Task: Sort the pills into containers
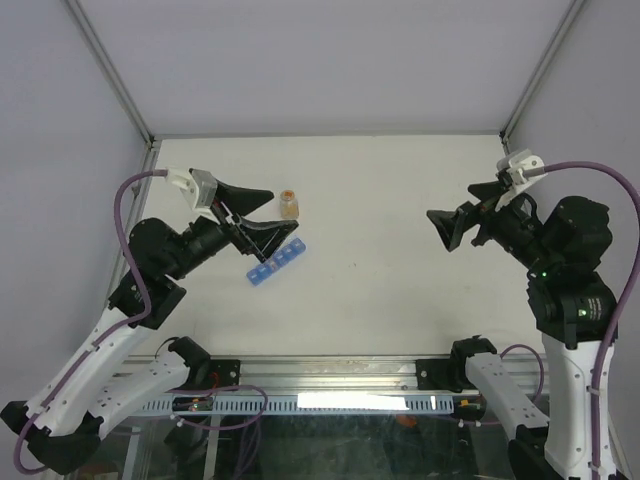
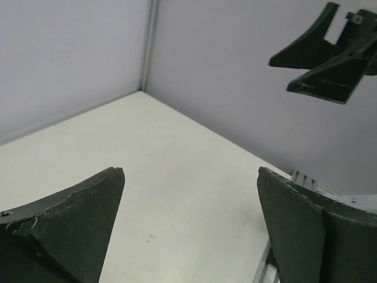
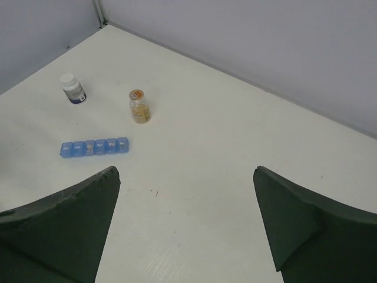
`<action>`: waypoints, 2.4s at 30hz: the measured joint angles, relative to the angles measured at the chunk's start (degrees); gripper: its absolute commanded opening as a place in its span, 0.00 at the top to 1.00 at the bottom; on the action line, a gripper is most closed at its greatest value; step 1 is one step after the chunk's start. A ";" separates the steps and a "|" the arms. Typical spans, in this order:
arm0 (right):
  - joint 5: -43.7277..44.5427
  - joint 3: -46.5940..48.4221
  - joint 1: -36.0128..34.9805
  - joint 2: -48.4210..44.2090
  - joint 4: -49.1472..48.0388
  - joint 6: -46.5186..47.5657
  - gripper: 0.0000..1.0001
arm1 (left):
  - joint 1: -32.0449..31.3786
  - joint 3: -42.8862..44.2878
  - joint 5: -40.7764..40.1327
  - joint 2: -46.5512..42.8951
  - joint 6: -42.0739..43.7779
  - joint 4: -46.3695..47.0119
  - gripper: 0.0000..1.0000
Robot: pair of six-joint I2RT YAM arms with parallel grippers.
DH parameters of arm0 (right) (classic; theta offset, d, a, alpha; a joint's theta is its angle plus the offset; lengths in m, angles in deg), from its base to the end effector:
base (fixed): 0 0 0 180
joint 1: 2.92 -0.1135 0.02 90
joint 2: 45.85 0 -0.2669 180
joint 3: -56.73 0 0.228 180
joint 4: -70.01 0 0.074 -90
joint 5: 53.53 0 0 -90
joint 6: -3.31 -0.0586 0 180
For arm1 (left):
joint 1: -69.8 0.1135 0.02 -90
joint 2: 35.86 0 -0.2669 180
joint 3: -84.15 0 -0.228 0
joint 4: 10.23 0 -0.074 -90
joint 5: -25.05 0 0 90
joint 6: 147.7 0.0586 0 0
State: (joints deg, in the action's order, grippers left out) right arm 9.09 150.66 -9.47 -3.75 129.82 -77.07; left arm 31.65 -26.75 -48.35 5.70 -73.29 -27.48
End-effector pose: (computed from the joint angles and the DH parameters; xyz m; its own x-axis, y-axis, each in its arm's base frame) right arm 0.0840 0.0368 0.4542 -0.0434 -0.1544 -0.9871 -0.5690 0.8159 -0.1025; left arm 0.1080 -0.1061 0.4192 -0.0832 -0.2622 -0.9614 0.8209 0.5290 -0.2153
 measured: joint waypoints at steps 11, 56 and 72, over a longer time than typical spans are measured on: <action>0.90 -10.93 4.59 5.49 -7.48 -7.89 0.00 | 17.33 -12.04 -0.33 -0.02 -4.46 0.72 0.01; -32.06 -33.38 2.32 20.41 -26.29 15.41 0.00 | 12.72 -18.38 -21.40 37.90 -8.81 -2.34 0.94; -36.37 -33.59 2.32 16.83 -24.50 18.84 0.00 | -12.00 -2.43 -14.23 58.49 -11.98 2.89 0.92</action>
State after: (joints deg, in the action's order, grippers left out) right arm -27.28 117.07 -7.15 13.08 105.31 -58.22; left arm 19.65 -29.17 -62.58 64.19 -85.27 -24.60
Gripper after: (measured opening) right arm 0.999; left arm 0.068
